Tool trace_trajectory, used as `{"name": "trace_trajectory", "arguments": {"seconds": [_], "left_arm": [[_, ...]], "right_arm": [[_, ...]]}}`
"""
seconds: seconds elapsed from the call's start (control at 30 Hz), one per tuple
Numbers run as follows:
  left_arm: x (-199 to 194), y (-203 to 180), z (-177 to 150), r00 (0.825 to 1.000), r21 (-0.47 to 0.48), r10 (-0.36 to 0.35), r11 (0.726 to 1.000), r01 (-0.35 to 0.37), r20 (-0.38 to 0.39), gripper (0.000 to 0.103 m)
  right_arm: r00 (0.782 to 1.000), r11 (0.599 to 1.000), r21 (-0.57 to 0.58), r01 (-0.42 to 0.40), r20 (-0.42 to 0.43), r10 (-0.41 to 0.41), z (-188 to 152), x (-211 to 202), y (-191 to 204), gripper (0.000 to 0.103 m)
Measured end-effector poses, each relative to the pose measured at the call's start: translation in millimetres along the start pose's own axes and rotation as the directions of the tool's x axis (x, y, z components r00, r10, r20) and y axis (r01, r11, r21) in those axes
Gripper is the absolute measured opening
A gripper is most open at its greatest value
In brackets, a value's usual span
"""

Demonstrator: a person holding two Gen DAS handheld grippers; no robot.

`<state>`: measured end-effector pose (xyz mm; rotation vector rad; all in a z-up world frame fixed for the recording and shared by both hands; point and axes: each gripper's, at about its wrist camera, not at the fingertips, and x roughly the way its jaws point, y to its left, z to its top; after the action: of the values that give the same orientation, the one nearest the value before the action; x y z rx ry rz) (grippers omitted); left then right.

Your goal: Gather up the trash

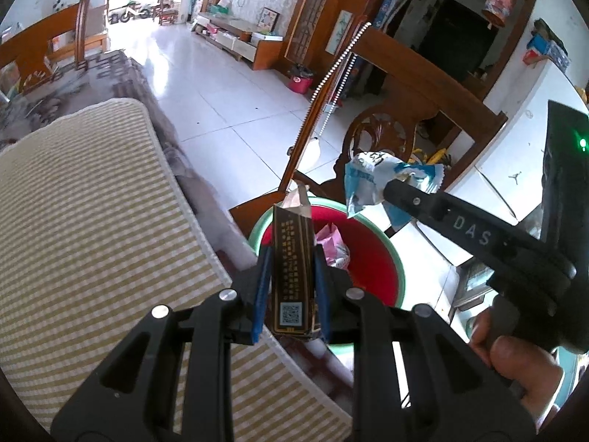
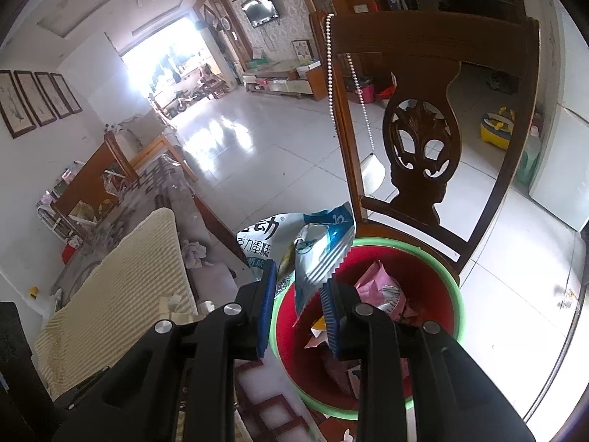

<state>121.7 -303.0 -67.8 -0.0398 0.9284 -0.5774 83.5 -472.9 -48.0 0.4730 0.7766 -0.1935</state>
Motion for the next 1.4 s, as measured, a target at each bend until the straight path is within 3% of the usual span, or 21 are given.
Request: {"name": "trace_trajectory", "arguments": {"seconds": [0.43, 0.5, 0.53, 0.57, 0.63, 0.7, 1.0, 1.1, 1.27, 1.4], "left_arm": [[25.4, -13.4, -2.0, 0.997, -0.012, -0.042, 0.999, 0.041, -0.062, 0.023], [26.1, -13.6, -2.7, 0.997, -0.010, -0.040, 0.999, 0.039, -0.060, 0.042], [25.4, -13.4, -3.0, 0.998, -0.012, -0.036, 0.999, 0.035, -0.051, 0.064], [22.6, -12.8, -3.5, 0.999, -0.018, -0.036, 0.999, 0.036, -0.030, 0.072], [18.3, -11.6, -4.0, 0.999, -0.029, -0.037, 0.999, 0.037, -0.010, 0.074], [14.7, -9.8, -3.9, 0.999, -0.031, -0.033, 0.999, 0.033, -0.009, 0.079], [-25.2, 4.2, -12.8, 0.998, -0.023, 0.020, 1.000, -0.018, 0.068, 0.085], [-47.8, 18.7, -20.5, 0.993, -0.034, 0.051, 0.998, -0.047, 0.108, 0.094], [-93.3, 61.4, -37.5, 0.979, -0.134, 0.107, 0.987, -0.084, 0.172, 0.097], [-130.2, 89.9, -46.1, 0.952, -0.158, 0.182, 0.977, -0.145, 0.245, 0.097]], "right_arm": [[0.998, 0.997, 0.045, 0.059, 0.004, -0.059, 1.3, 2.0, -9.3, 0.026], [0.996, 0.996, 0.046, 0.082, 0.013, -0.083, 1.8, 1.5, -9.3, 0.041], [0.996, 0.995, 0.048, 0.092, 0.018, -0.093, 1.9, 1.2, -9.9, 0.045], [0.994, 0.993, 0.053, 0.105, 0.027, -0.107, 2.4, 0.0, -10.8, 0.051], [0.991, 0.991, 0.058, 0.122, 0.046, -0.124, 3.5, -2.4, -12.1, 0.059], [0.991, 0.991, 0.057, 0.124, 0.051, -0.127, 4.0, -2.6, -11.7, 0.060], [0.992, 0.995, 0.000, 0.099, 0.077, -0.099, 3.1, -3.5, 10.3, 0.074], [0.993, 0.996, -0.023, 0.085, 0.084, -0.083, 2.3, -4.3, 21.6, 0.076], [0.989, 0.994, -0.100, 0.040, 0.144, -0.025, -3.6, -15.8, 52.8, 0.082], [0.980, 0.980, -0.198, 0.000, 0.196, 0.040, -12.9, -25.4, 86.9, 0.090]]}}
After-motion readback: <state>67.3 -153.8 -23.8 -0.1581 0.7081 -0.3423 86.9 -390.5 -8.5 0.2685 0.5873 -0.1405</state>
